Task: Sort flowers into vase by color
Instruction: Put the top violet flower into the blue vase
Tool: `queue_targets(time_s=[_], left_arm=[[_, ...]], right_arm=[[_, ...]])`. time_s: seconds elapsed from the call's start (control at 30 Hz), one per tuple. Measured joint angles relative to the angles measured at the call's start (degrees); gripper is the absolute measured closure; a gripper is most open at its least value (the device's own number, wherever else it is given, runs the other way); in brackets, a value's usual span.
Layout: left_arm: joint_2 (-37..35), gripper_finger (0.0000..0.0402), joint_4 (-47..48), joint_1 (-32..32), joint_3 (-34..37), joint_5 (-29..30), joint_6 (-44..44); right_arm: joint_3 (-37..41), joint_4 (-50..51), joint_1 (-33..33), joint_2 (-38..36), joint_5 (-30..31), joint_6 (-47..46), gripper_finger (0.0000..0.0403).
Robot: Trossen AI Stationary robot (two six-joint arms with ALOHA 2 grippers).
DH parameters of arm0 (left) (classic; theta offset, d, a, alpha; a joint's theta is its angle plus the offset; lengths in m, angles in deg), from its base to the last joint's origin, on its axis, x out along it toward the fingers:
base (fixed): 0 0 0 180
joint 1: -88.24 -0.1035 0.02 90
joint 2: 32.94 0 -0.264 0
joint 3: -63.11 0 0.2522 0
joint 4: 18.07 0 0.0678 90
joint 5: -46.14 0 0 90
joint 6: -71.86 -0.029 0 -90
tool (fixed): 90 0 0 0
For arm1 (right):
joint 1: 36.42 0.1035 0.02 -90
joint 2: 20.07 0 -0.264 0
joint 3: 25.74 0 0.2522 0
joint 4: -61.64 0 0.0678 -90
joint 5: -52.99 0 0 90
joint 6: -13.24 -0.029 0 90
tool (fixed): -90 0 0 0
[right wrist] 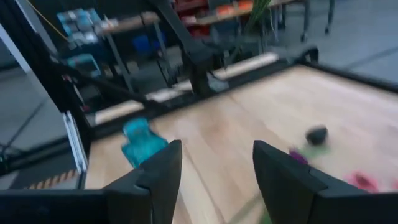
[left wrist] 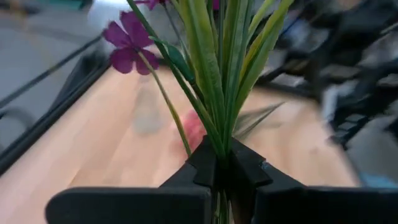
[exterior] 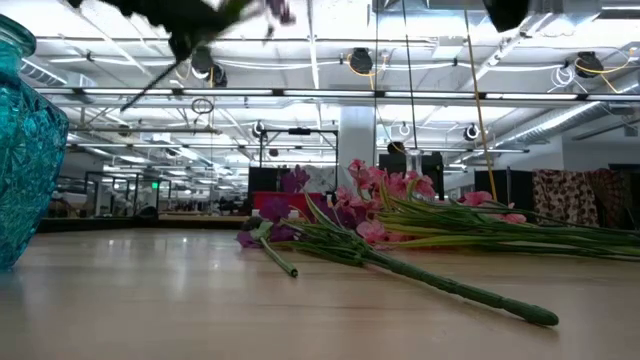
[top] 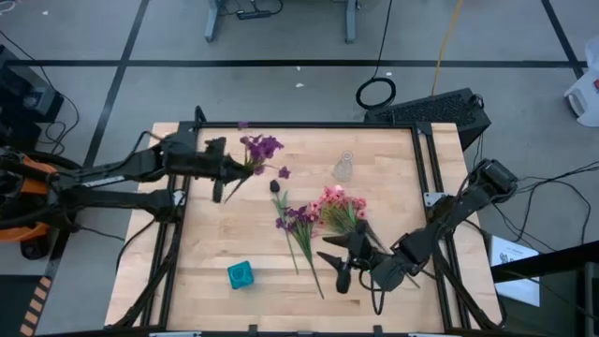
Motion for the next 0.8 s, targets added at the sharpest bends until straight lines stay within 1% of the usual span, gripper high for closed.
queue_targets(time_s=[0.13, 0.27, 0.37, 0.47, 0.57, 0.7, 0.8], left_arm=[[-1.5, 0.0378, -5.5, 6.1, 0.0, 0.0, 1.5], [-1.5, 0.0378, -8.8, 12.1, 0.0, 0.6, 2.0], [-1.0, 0.0378, -9.8, 16.7, 0.0, 3.9, 1.9], [-0.7, 0.0378, -10.8, 21.0, 0.0, 8.5, 1.9], [-0.4, 0.0378, -12.3, 25.2, 0.0, 11.4, 1.8], [0.3, 0.0378, -14.0, 30.4, -0.1, 15.7, 0.6], [0.5, 0.0378, -14.1, 33.7, -0.1, 20.2, 0.2]], right_arm=[[0.0, -16.4, -2.1, 3.9, -2.3, 11.9, 0.0213], [0.0, -32.6, -4.8, 7.2, -8.3, 23.1, 0.0213], [0.0, -42.4, -7.6, 9.5, -13.4, 26.6, 0.0213], [0.0, -50.2, -10.8, 11.6, -18.4, 25.8, 0.0213], [-1.8, -51.6, -13.9, 13.6, -23.2, 22.8, 0.0213], [-7.7, -48.6, -16.7, 16.5, -27.9, 21.1, 0.0209], [-12.8, -45.1, -17.6, 18.5, -29.4, 21.5, 0.0198]])
